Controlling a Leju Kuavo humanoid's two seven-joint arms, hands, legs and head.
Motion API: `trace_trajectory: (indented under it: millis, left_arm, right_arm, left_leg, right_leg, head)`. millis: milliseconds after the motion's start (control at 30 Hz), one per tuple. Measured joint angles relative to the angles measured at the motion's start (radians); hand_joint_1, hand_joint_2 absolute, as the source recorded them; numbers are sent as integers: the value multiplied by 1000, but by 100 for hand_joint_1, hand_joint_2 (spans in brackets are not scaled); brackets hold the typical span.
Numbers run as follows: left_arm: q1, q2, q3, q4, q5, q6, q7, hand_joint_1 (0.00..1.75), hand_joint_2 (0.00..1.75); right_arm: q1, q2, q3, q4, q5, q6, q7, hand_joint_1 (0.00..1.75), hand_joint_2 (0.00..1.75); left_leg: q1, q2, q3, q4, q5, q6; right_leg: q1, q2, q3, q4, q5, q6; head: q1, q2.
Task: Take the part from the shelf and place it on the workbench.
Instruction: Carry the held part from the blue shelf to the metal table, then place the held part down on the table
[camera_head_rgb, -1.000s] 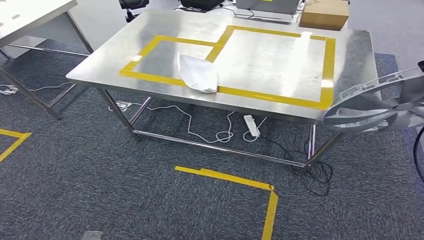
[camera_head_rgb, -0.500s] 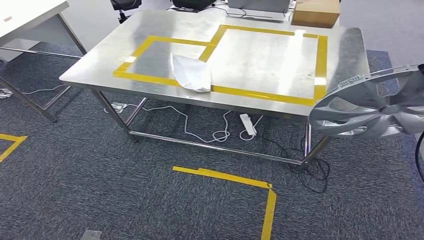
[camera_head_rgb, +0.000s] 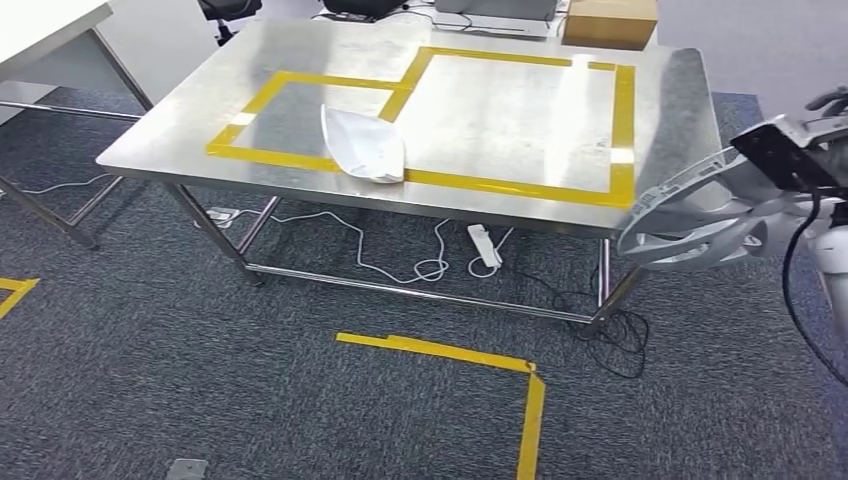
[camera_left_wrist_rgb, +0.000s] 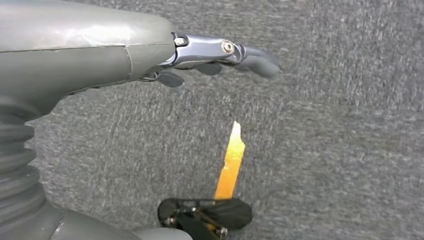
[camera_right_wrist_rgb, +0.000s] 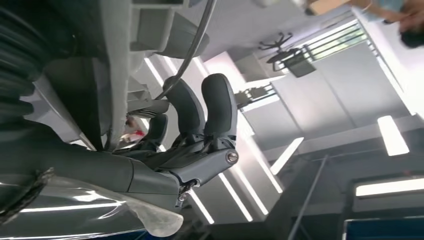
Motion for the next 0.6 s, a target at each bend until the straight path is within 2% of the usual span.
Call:
trace_trajectory:
  millis: [67, 100, 133, 200, 233, 267, 300, 367, 400, 433, 467, 567, 600]
  left_arm:
    - [-4, 0, 0, 0, -2, -2, 0, 0, 175]
    - [-6, 0, 0, 0, -3, -2, 0, 0, 175]
    - [-7, 0, 0, 0, -4, -3, 0, 0, 175]
    - [-8, 1, 0, 0, -5, -5, 0, 0, 175]
    - [-8, 0, 0, 0, -5, -6, 0, 0, 175]
    - [-8, 0, 0, 0, -5, -9, 0, 0, 175]
    - [-8, -1, 0, 0, -5, -12, 0, 0, 175]
    - [-10, -3, 0, 0, -5, -18, 0, 0, 175]
    - [-11, -3, 0, 0, -6, -20, 0, 0, 175]
    - [-11, -2, 0, 0, -6, -21, 0, 0, 175]
    - [-11, -1, 0, 0, -6, -21, 0, 0, 175]
    - [-12, 0, 0, 0, -8, -20, 2, 0, 175]
    - [-12, 0, 0, 0, -9, -20, 2, 0, 175]
  right_arm:
    - [-2, 15, 21, -12, 12, 0, -2, 175, 175]
    - [-6, 21, 30, -16, 16, 0, -2, 175, 175]
    - [-11, 26, 37, -18, 18, 0, -3, 175, 175]
    - [-20, 37, 53, -19, 24, 0, -2, 175, 175]
    - [-21, 44, 62, -19, 27, 0, -2, 175, 175]
    - [-20, 51, 72, -19, 31, 1, -1, 175, 175]
    - [-21, 59, 82, -20, 37, 2, -1, 175, 175]
    - [-29, 74, 100, -22, 50, 3, 3, 175, 175]
    - [-37, 81, 109, -23, 56, 3, 5, 175, 175]
    - [-45, 88, 115, -23, 60, 3, 8, 175, 175]
    - [-52, 94, 122, -22, 63, 3, 12, 175, 175]
    - [-68, 106, 137, -15, 68, 3, 19, 175, 175]
    - [-76, 109, 140, -13, 69, 3, 19, 175, 175]
  left_leg:
    - [5, 1, 5, -17, 7, 3]
    - [8, 2, 8, -26, 12, 5]
    - [10, 2, 10, -33, 17, 7]
    - [10, 2, 10, -34, 19, 10]
    - [10, 2, 10, -34, 18, 10]
    - [10, 2, 10, -33, 18, 10]
    - [11, 2, 10, -31, 17, 8]
    - [13, 2, 10, -23, 12, 1]
    - [13, 1, 7, -14, 8, -5]
    - [11, 1, 3, -8, 6, -10]
    - [9, 0, -1, -3, 5, -15]
    - [9, 0, -5, 3, 3, -25]
    - [10, 0, -11, 18, -10, -30]
  right_leg:
    - [-1, -2, -6, 2, -6, 8]
    - [-1, -3, -17, 22, -21, 11]
    - [-1, -5, -37, 63, -45, 13]
    - [-1, -6, -94, 188, -103, 17]
    - [-1, -6, -118, 241, -118, 20]
    - [-2, -7, -130, 262, -116, 23]
    - [-4, -8, -123, 245, -95, 26]
    - [-9, -14, -65, 127, -31, 32]
    - [-9, -15, -32, 65, -12, 32]
    - [-9, -16, -10, 26, -4, 30]
    - [-7, -15, 0, 10, -7, 25]
    - [-7, -12, 0, 9, -6, 7]
    - [-9, -12, 0, 8, -5, 1]
  head:
    - [1, 0]
    - [2, 0]
    - [4, 0]
    - [5, 0]
    - [5, 0]
    - [5, 0]
    - [5, 0]
    - [5, 0]
    - [6, 0]
    - [5, 0]
    - [5, 0]
    - [2, 0]
    - [0, 0]
